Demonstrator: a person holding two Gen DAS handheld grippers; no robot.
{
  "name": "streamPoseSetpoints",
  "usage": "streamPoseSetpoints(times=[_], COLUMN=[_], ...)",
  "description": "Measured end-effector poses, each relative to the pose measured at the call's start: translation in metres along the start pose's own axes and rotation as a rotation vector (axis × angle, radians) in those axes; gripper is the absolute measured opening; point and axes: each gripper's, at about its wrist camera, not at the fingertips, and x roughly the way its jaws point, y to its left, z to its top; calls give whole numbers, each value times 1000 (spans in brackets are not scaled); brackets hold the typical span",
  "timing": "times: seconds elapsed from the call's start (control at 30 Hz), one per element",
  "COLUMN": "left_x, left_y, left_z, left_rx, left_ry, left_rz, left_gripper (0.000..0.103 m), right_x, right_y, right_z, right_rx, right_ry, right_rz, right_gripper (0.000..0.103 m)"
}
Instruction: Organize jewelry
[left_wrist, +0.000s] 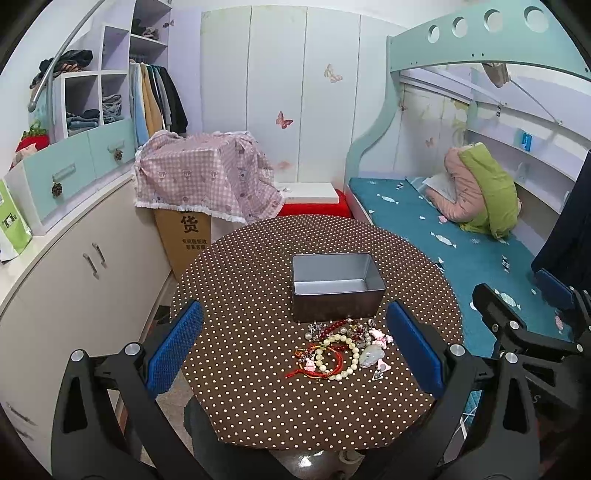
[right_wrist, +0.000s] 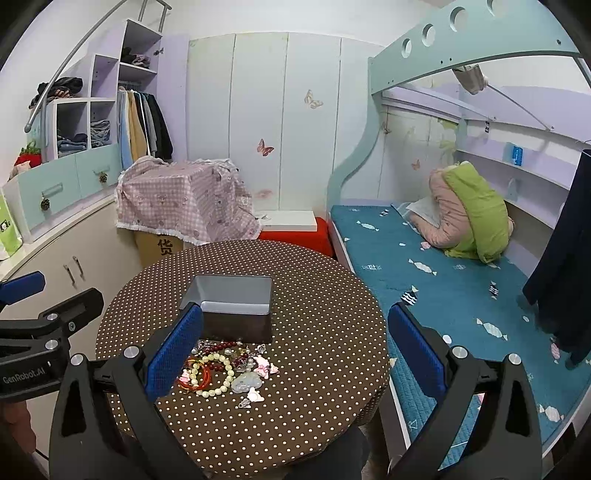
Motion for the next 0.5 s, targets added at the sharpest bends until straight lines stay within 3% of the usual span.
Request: streamPoseSetpoints(times=[0.5], left_x=[13], left_y=[0], left_z=[-6], left_rx=[-3], left_ry=[30], left_rz=[-19], left_gripper=[98], right_x=[7], right_y=[-2], right_z=[-4], right_rx=[5], right_ry=[20], right_rz=[-11], right_gripper=[96])
